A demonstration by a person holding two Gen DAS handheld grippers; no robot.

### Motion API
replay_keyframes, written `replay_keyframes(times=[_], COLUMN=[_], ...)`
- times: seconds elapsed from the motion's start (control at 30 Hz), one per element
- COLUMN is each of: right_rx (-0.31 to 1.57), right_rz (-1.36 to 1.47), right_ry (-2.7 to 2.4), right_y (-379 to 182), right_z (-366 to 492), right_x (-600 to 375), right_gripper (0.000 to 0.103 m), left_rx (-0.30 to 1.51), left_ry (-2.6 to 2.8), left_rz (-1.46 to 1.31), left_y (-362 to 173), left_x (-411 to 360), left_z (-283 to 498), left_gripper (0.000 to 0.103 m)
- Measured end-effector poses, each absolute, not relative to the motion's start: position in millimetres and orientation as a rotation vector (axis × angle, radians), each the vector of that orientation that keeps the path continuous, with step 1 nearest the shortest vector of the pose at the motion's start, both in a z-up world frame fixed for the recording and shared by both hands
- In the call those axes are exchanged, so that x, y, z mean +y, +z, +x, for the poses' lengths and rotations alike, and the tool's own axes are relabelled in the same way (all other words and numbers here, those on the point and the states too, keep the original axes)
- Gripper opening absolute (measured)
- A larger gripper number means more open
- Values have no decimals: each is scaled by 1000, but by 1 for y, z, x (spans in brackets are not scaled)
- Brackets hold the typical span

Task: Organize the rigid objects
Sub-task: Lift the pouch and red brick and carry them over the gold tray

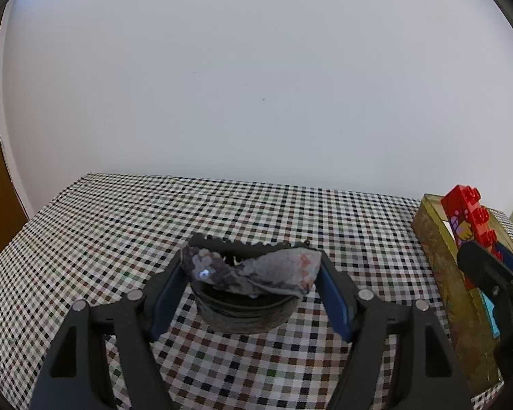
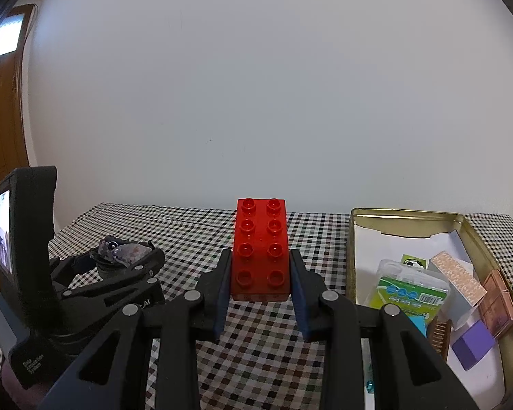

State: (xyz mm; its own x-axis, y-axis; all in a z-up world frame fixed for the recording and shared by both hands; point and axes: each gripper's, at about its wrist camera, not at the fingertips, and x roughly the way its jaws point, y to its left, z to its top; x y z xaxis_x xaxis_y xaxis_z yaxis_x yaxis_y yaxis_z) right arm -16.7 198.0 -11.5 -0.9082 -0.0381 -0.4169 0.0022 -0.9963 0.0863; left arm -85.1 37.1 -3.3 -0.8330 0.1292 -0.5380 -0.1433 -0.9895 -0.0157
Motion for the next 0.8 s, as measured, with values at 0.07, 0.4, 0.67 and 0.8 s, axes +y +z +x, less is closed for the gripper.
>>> replay_keyframes(times=[0.07, 0.4, 0.67, 0.8], right_rx=[-126, -126, -137, -145], right_rz=[661, 630, 608, 599], right_ry=[-3049, -3077, -3098, -3107], right_y=[-10, -4, 0, 3], right_z=[-15, -8, -1, 2], right_x=[200, 218, 234, 241], right_gripper=[34, 34, 34, 34], left_rx=[40, 21, 21, 28], left_ry=[2880, 2878, 2869, 2864], left_rz=[-842, -824, -803, -785], left_y=[-3, 1, 5, 8], left_x=[39, 58, 73, 81], left_z=[-84, -75, -68, -65], left_gripper=[72, 72, 72, 72])
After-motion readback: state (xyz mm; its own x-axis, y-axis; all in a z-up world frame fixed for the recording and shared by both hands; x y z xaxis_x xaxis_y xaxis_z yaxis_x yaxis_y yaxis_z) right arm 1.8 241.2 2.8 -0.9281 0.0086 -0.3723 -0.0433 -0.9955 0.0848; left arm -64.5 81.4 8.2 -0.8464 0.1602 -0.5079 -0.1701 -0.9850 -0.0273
